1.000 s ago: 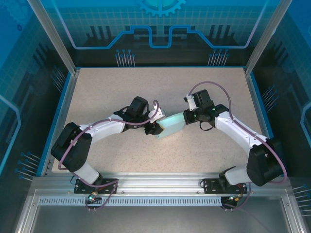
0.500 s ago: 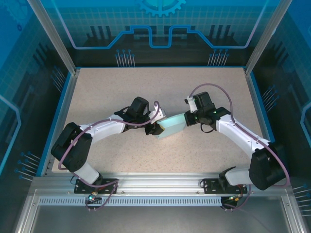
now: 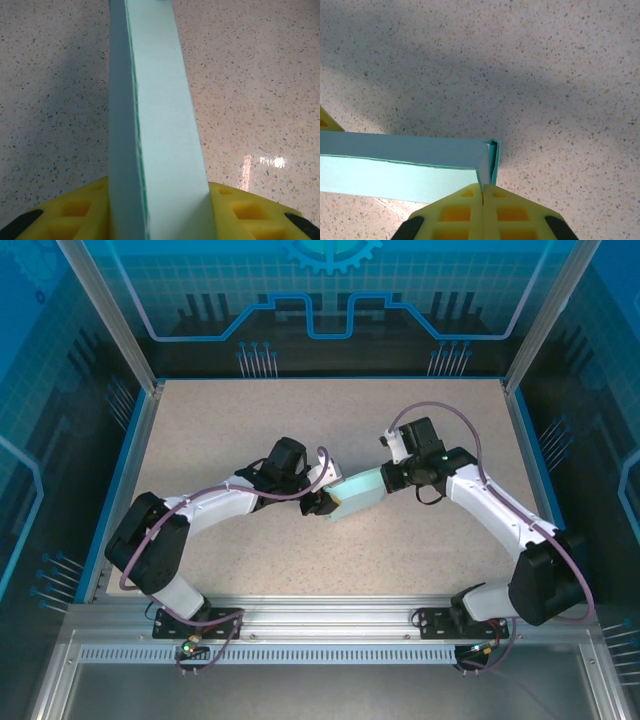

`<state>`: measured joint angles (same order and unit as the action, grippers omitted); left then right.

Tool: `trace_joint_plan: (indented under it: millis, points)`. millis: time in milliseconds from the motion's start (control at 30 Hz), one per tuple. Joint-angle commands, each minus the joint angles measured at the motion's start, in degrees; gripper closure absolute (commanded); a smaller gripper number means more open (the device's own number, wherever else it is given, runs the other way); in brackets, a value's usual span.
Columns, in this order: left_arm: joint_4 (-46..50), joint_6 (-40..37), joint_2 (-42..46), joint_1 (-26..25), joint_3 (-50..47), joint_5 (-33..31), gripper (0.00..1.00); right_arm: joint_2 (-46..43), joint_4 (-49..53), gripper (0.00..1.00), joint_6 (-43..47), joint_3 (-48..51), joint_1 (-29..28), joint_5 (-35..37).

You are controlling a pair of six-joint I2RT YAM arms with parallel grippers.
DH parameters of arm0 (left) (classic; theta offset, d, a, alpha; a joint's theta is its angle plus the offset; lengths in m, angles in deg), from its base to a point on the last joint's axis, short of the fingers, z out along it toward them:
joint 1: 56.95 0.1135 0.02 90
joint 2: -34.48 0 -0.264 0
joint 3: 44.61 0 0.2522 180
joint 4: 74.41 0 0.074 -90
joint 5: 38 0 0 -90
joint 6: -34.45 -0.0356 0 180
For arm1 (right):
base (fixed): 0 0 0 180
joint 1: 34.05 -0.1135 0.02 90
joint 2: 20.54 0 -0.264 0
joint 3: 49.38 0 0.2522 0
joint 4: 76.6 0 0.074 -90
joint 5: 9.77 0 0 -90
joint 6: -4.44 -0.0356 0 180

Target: Fold the paper box

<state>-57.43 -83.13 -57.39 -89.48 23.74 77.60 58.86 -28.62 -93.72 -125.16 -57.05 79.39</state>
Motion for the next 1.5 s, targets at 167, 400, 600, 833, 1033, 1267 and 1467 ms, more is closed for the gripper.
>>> trace_joint_plan:
  millis: [167,400,600,833,1033,1267,1467]
  points:
    - [3.35,-0.27,-1.21,1.15,0.53,-6.86,0.75,1.79,7.27,1.00,-1.12,-4.63,2.63,-5.39]
    - [4.06,-1.10,-1.64,0.64,0.89,-8.05,0.75,2.03,7.91,1.00,-0.89,-5.22,4.81,-9.49]
    - [3.98,-1.00,-1.73,0.60,1.03,-8.31,0.75,2.38,6.11,1.00,-2.52,-4.00,5.59,-11.70]
    - [4.07,-1.02,-1.55,0.59,1.05,-8.21,0.75,2.31,4.89,1.00,1.33,-1.68,5.17,-5.59]
    - [3.98,-0.73,-1.82,0.56,1.13,-8.09,0.75,1.27,2.13,1.00,3.35,1.23,5.21,-3.13]
    - [3.98,-0.49,-2.25,0.62,1.31,-8.29,0.75,0.70,-0.50,1.00,2.08,3.61,4.99,-3.67]
    - [3.69,0.02,-2.70,0.54,1.66,-8.54,0.74,-0.82,-3.15,1.00,-4.71,6.85,5.16,-7.27]
